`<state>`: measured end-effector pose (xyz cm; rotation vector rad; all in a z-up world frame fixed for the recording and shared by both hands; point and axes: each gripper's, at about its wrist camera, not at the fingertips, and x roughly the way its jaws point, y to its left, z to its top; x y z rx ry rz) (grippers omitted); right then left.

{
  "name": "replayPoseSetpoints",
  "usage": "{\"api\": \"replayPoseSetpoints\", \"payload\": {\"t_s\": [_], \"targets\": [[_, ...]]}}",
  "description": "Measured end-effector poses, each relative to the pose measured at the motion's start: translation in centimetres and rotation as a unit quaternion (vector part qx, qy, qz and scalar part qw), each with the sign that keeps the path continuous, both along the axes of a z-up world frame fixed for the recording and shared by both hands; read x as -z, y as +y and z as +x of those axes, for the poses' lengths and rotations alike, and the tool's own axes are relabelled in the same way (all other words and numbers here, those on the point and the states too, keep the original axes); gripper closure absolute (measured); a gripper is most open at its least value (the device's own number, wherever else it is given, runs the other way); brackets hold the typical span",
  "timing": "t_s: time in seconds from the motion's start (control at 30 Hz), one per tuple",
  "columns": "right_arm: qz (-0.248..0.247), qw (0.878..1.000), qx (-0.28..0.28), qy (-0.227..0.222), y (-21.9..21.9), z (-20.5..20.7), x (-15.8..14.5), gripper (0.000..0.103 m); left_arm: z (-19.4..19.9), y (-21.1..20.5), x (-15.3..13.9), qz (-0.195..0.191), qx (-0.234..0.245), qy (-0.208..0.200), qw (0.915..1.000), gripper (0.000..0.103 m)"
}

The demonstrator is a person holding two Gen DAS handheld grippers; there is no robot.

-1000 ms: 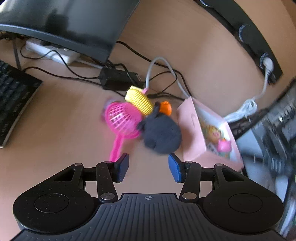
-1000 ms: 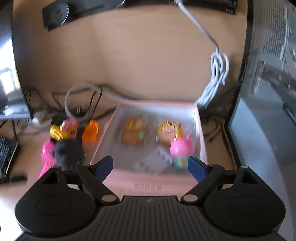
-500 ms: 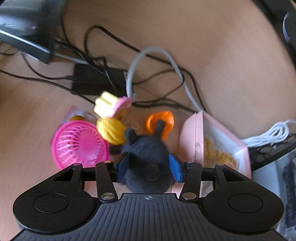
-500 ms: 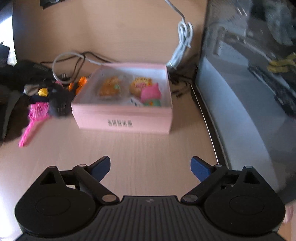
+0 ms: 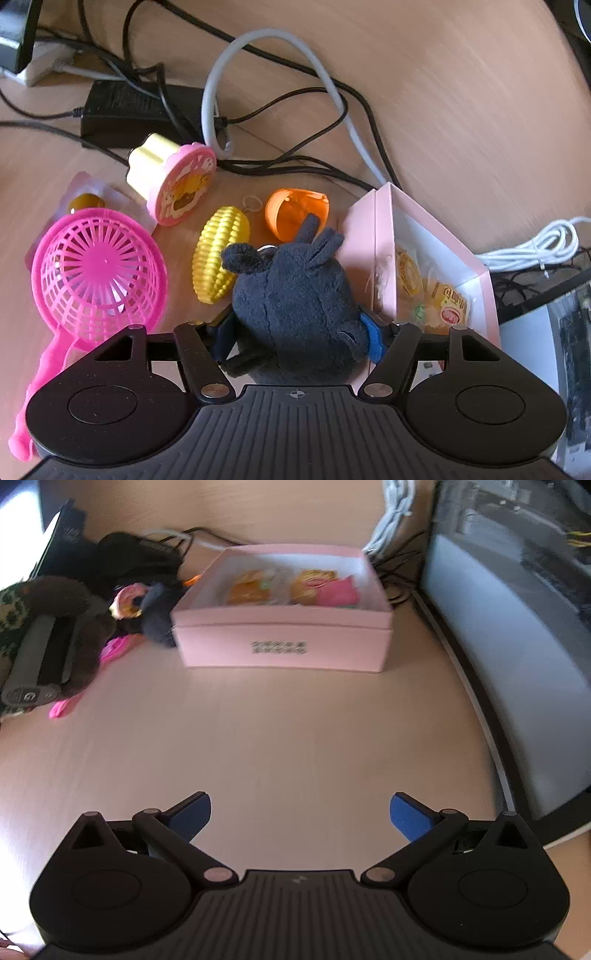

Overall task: Organize objects
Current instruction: 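Grasp the black plush toy with the left tool, then grasp the yellow-and-pink cup toy with the right tool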

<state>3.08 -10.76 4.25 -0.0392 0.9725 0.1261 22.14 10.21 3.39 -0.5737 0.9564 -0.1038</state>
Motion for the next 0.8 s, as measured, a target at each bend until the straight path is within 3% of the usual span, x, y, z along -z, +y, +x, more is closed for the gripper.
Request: {"api": "replayPoseSetpoints", "payload": {"t_s": [0.23, 0.4, 0.67, 0.8], "targets": [[0.023, 1.0, -0.008, -0.002, 0.5, 1.1, 0.5, 0.0, -4.0, 0.9, -1.4, 0.033, 0.07, -0.038, 0.9962, 0.037], [0.043, 0.999, -0.026, 0.005, 2.2, 2.4, 0.7, 0.0, -8.7, 3.4, -2.7, 0.025, 0.102, -0.055, 0.9929, 0.037], [0.027, 0.995, -0.096, -0.02, 7.1, 3.8, -0.5, 0.0, -15.8, 11.3, -4.4, 0.018, 0.036, -0.067, 0.9969, 0.037], [0.009, 0.988, -0.142, -0.064, 9.9, 5.2, -2.5, 0.0, -18.5, 14.6, -5.1, 0.036, 0.003, -0.073, 0.9966, 0.037]]}}
